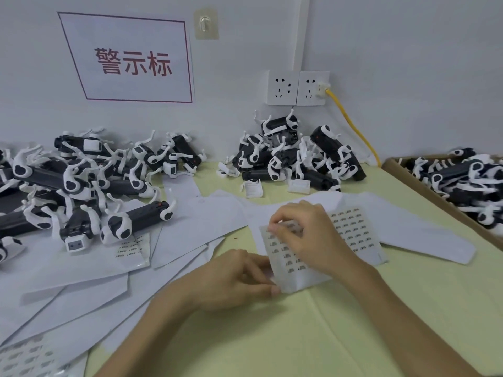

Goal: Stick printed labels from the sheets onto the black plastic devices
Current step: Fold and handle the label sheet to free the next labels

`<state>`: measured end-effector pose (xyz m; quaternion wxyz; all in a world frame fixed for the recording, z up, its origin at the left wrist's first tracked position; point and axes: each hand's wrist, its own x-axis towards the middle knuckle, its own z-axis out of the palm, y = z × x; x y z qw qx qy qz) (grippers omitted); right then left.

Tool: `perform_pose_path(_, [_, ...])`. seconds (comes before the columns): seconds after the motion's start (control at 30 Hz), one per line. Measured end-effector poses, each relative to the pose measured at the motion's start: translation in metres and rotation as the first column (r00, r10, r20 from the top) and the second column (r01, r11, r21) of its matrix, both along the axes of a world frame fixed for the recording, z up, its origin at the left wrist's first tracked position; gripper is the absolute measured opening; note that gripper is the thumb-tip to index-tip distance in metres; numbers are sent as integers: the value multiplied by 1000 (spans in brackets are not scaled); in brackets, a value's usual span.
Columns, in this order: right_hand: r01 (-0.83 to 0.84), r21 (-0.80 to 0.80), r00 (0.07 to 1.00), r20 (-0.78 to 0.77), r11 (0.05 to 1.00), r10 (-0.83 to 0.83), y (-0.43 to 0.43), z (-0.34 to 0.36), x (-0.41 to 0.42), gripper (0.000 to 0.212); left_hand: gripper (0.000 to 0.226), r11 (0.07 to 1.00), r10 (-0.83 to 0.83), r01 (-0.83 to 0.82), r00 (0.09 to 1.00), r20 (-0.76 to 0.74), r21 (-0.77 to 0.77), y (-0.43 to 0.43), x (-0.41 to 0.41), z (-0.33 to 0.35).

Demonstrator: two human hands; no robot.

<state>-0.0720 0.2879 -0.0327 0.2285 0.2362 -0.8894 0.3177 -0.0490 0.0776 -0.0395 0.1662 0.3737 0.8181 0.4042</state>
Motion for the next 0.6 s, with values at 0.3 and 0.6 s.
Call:
perform_pose_path(0.3, [94, 346, 990, 66, 934, -124, -13, -34, -7, 26, 40, 885, 438, -466, 842, -317, -17, -6, -6, 8])
perform_pose_path(0.6, [74, 409, 992, 60, 909, -107, -14, -32, -5, 23, 58, 924, 135, -284, 869, -476, -255, 2, 4, 6])
